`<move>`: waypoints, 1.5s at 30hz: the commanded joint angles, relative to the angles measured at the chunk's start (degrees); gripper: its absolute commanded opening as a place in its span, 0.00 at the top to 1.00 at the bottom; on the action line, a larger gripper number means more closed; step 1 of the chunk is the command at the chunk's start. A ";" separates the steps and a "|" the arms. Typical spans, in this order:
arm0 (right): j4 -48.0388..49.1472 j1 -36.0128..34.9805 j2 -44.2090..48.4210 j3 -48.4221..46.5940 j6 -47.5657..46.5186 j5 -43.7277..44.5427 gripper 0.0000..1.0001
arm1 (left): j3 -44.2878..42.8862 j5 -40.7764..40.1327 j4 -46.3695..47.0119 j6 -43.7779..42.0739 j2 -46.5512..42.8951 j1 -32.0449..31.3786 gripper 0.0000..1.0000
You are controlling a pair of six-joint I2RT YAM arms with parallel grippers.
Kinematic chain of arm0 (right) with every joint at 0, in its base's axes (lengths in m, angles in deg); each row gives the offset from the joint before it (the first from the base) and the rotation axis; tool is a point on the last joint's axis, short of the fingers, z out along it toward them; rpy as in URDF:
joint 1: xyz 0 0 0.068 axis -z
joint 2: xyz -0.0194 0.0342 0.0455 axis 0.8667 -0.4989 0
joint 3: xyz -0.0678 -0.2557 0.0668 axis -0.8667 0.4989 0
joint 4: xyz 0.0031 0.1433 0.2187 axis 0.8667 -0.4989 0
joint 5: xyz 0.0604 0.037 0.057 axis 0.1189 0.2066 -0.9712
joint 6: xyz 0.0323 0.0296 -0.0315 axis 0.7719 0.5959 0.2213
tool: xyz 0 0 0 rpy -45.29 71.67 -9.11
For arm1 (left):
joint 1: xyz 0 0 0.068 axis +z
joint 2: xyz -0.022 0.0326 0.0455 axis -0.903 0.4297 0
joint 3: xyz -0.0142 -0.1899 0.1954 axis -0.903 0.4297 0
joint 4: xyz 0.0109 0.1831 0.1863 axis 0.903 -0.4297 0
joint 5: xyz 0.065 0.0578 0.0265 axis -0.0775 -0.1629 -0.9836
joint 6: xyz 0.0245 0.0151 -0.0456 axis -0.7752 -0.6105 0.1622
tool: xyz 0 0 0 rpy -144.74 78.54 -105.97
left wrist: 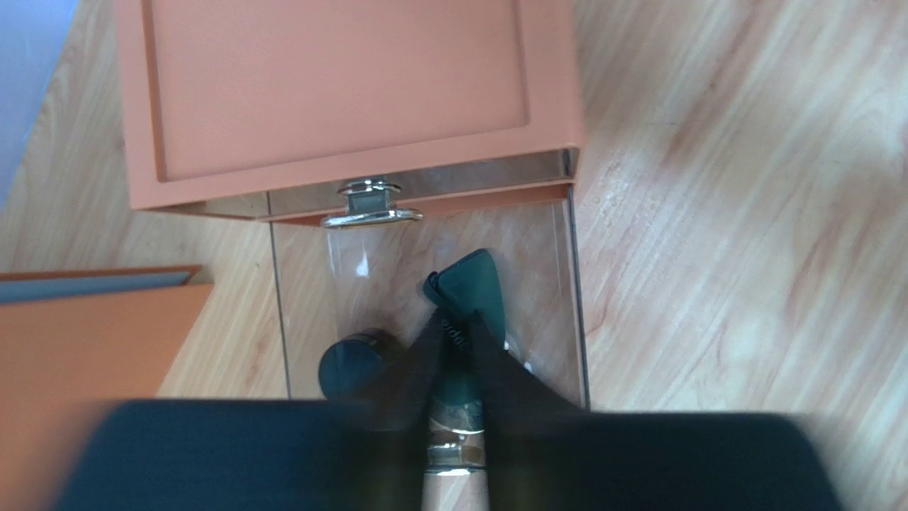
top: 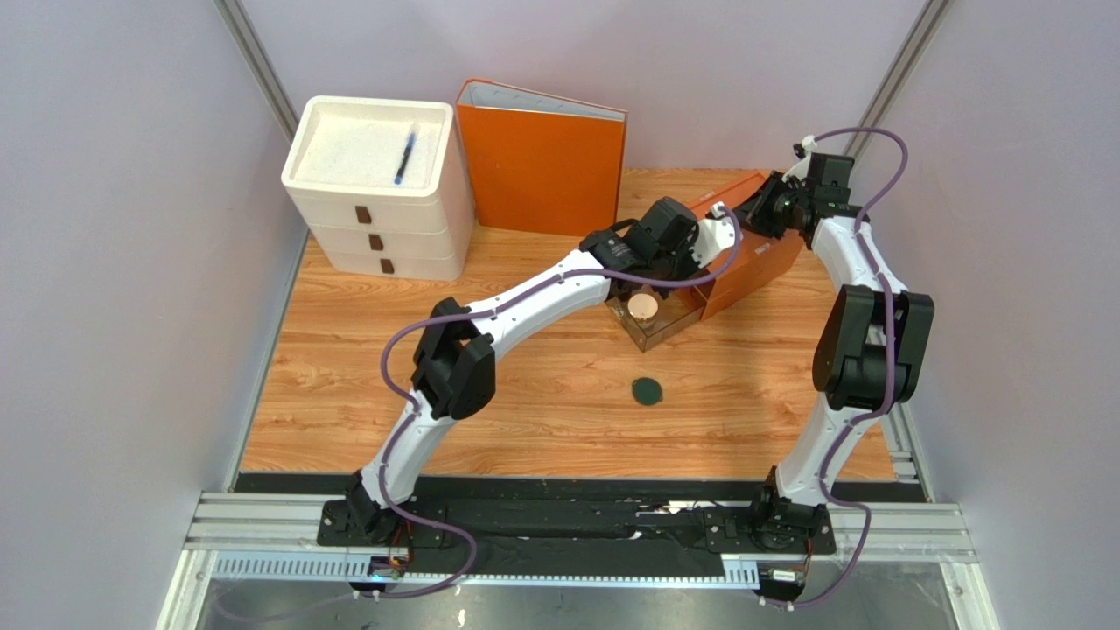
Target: Organize the makeup
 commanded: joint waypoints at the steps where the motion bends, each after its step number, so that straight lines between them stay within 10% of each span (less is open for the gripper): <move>1: -19.37 -1.59 -8.95 6.10 -3.71 6.71 1.00 | -3.79 -1.04 -1.46 4.11 4.16 -0.23 0.49; 2: -19.55 -1.59 -9.03 6.01 -3.71 6.63 1.00 | -3.79 -0.34 -1.37 4.38 4.35 -0.23 0.43; 3: -19.55 -1.59 -8.95 6.01 -3.88 6.54 1.00 | -3.71 -0.16 -1.28 4.29 4.35 -0.23 0.01; 4: -19.63 -1.59 -8.94 5.92 -3.89 6.63 1.00 | -3.71 0.10 -1.28 4.29 4.44 -0.23 0.00; 19: -19.72 -1.59 -8.86 6.01 -3.89 6.98 1.00 | 16.23 4.67 -2.33 -3.88 -13.47 -0.40 0.01; 27: -19.55 -1.59 -8.94 6.18 -3.80 6.98 1.00 | 30.03 13.63 -3.92 -2.30 -20.52 -2.33 0.29; 31: -19.46 -1.59 -8.86 6.27 -3.80 6.89 1.00 | 33.03 18.11 -3.48 -1.59 -20.00 -4.53 0.43; 45: -19.20 -1.59 -7.98 6.98 -3.80 6.89 1.00 | 31.46 18.13 1.97 -1.07 -8.67 -7.70 0.41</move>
